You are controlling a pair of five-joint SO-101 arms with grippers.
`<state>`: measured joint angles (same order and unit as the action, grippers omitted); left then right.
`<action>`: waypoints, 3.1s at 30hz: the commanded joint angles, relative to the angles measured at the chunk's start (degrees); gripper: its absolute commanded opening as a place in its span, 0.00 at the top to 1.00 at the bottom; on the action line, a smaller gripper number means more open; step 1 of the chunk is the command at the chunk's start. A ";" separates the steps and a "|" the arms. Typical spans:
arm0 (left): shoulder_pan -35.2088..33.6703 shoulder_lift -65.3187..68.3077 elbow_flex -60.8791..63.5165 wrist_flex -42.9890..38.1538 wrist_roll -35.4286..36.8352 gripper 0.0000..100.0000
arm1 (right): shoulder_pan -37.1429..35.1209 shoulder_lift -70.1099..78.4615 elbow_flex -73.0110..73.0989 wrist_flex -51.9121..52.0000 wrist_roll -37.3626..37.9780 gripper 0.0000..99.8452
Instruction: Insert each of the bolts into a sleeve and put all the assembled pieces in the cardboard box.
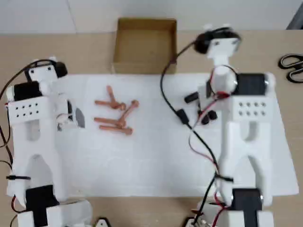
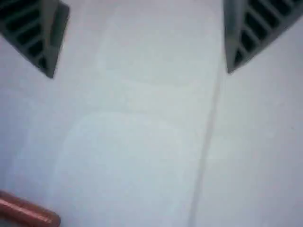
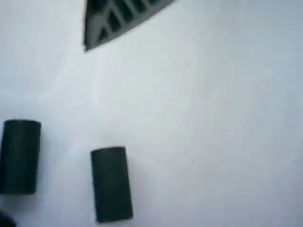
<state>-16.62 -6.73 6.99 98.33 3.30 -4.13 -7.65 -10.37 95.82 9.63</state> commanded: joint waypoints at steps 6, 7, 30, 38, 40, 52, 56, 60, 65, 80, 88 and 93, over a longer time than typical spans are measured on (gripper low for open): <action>-0.26 1.23 -3.03 0.00 -0.70 0.78 | 0.40 6.90 0.09 0.04 2.20 0.85; -0.35 1.67 -3.03 0.00 -0.70 0.78 | 0.22 7.69 0.09 0.04 2.20 0.85; -2.90 3.08 -2.86 -0.88 -0.62 0.78 | -9.63 17.19 0.00 -9.45 3.69 0.85; -0.79 3.25 -2.77 -0.88 -0.53 0.78 | -9.71 25.71 -0.26 -12.79 3.43 0.85; -0.88 3.25 -2.77 -0.88 -0.44 0.78 | -9.71 27.38 -0.62 -13.93 3.43 0.85; -0.97 3.25 -2.77 -0.79 -0.35 0.78 | -9.36 35.82 -0.79 -19.82 3.43 0.85; -0.97 3.34 -2.68 -0.79 -0.35 0.78 | -9.36 38.02 -0.79 -20.70 3.52 0.85; -0.97 3.34 -2.68 -0.79 -0.35 0.78 | -9.01 38.90 -0.79 -20.97 3.43 0.94; -0.97 3.34 -2.68 -0.79 -0.35 0.78 | -8.31 38.55 -2.64 -18.59 3.43 0.99; 3.34 7.56 -4.53 -0.88 1.58 0.78 | -7.87 22.55 -18.20 -0.22 3.78 1.00; 10.11 22.33 -14.64 2.02 -1.76 0.78 | -7.87 21.93 -18.20 0.57 3.52 1.00; 14.24 22.24 -16.66 2.02 -14.77 0.78 | -7.87 21.93 -18.20 0.57 3.52 1.00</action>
<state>-4.31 15.96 -6.90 99.12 -3.74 -12.40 18.29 -25.93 95.74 12.88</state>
